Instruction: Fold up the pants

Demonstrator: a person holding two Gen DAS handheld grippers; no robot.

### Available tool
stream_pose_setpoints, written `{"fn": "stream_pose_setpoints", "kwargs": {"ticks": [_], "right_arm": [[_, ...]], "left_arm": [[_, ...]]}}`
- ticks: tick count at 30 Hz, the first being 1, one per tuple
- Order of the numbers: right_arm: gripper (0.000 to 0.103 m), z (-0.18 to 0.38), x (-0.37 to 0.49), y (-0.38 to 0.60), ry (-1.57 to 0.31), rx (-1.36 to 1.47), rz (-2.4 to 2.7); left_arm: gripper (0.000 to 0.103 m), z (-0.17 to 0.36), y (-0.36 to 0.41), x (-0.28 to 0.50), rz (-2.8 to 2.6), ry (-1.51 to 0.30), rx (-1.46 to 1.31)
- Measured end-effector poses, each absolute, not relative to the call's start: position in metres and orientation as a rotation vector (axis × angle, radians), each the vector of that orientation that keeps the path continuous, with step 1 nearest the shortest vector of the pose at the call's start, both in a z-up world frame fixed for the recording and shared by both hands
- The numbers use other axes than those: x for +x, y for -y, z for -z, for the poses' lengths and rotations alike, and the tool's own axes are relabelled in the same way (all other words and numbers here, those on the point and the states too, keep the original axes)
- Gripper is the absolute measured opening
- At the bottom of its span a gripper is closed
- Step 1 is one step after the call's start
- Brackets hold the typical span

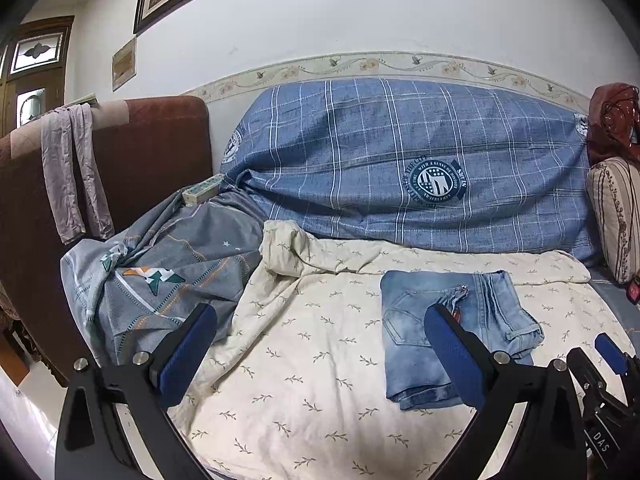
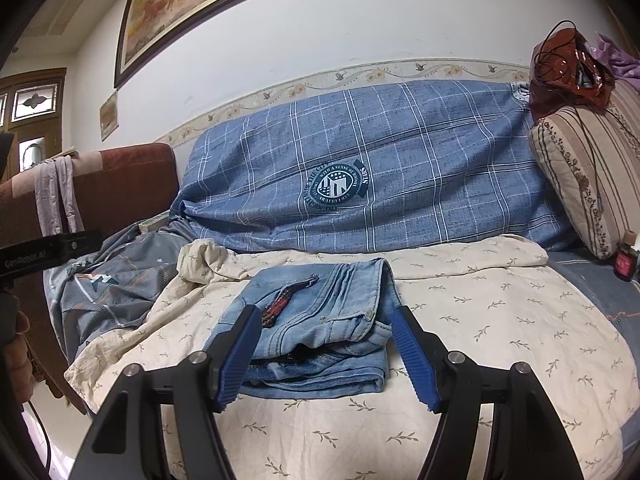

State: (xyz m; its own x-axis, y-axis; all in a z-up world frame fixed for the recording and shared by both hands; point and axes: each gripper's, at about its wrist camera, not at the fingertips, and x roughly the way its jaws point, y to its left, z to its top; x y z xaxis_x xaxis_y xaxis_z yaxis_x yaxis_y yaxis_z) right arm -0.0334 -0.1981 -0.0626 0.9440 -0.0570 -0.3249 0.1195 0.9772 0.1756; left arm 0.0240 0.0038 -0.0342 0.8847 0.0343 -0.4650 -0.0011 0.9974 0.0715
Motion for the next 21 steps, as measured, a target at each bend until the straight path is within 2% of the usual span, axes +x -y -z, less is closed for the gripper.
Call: {"fn": "stream_pose_setpoints", "kwargs": {"ticks": [21], "right_arm": [[0.071,0.0646,-0.0315,0.2003,-0.336,0.194,0.099]], "left_arm": [[0.103,0.0400,-0.0044,0.0250,-0.005,-0.503,0.072]]}}
